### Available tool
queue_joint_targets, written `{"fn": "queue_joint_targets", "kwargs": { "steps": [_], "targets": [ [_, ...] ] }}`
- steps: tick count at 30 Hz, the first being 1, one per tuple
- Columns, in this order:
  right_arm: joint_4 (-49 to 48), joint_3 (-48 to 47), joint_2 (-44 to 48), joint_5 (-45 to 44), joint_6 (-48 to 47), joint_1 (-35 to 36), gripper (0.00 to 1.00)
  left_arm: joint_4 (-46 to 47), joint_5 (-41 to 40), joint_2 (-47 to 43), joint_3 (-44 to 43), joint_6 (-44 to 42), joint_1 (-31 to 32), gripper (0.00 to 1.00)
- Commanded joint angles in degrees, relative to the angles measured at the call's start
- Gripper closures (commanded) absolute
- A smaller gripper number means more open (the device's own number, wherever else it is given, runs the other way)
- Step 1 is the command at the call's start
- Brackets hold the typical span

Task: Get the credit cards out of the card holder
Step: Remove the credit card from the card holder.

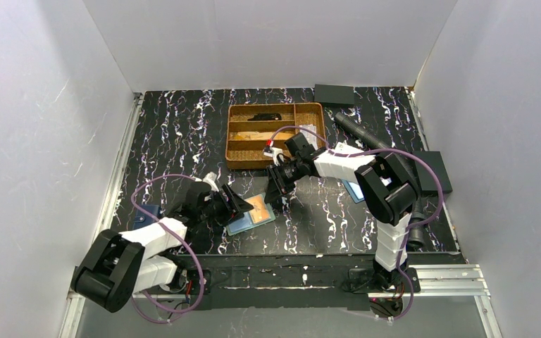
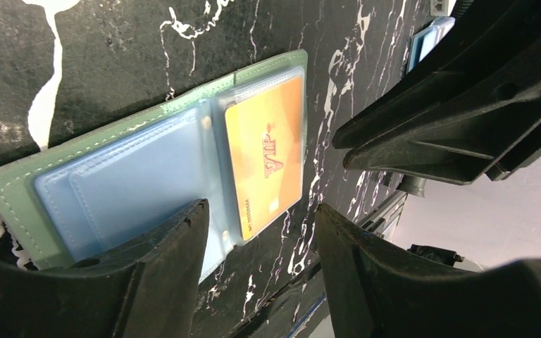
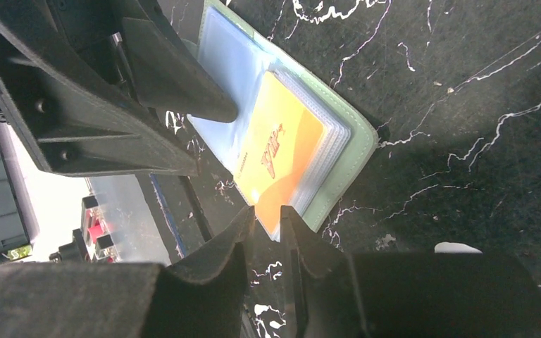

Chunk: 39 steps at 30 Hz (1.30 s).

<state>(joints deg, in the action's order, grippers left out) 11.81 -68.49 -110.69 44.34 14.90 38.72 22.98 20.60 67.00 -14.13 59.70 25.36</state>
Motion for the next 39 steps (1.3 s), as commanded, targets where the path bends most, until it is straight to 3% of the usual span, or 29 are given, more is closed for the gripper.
{"fn": "queue_joint_targets", "kwargs": {
  "steps": [1,13,21,39],
  "targets": [
    [-1.4,-0.6,-0.6,1.5,0.6,0.3,0.71,0.5,1.0,2.6,-1.7,-1.5,0.3,0.45],
    [-2.5,1.1,0.6,0.9,0.6,0.3,0.7,0.5,1.7,8.1,-3.7,-2.3,0.7,0.49],
    [-2.3,1.8,2.1,-0.3,-1.1,-0.2,0.7,1.0,5.6,16.0,-7.7,-5.9,0.8,0.68],
    [-9.4,10.8,9.7,5.7,-1.2,-10.9,0.63,4.7,13.4,32.2,-18.3,-10.4,3.6,0.75]
  ]
}}
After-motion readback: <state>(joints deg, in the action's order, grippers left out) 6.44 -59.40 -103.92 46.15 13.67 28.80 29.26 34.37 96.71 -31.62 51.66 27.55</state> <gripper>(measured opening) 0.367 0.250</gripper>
